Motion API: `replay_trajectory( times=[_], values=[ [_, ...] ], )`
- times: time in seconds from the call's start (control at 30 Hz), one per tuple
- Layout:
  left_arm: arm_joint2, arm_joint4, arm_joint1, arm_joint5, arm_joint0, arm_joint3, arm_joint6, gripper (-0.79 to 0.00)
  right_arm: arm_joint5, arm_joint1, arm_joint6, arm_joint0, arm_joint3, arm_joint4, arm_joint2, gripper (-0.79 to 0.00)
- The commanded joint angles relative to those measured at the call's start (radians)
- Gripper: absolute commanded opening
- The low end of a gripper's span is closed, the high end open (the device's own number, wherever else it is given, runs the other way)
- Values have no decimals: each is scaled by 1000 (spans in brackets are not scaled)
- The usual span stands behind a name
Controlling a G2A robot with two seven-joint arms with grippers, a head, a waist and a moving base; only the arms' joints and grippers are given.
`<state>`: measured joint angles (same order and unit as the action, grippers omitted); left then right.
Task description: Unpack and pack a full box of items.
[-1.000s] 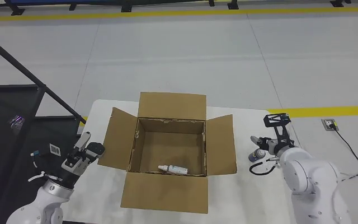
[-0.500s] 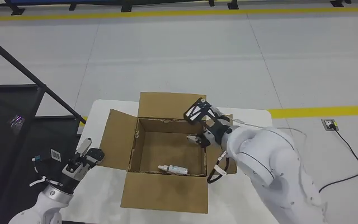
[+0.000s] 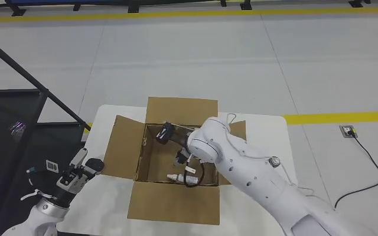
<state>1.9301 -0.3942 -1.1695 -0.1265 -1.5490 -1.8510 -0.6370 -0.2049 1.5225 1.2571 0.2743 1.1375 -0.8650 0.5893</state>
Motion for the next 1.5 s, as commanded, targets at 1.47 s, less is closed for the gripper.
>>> replay_trajectory(
  times=[1.47],
  values=[
    [-4, -50, 51, 24, 184, 192, -123, 0, -42, 318, -147, -129, -727, 24, -222, 0]
  ],
)
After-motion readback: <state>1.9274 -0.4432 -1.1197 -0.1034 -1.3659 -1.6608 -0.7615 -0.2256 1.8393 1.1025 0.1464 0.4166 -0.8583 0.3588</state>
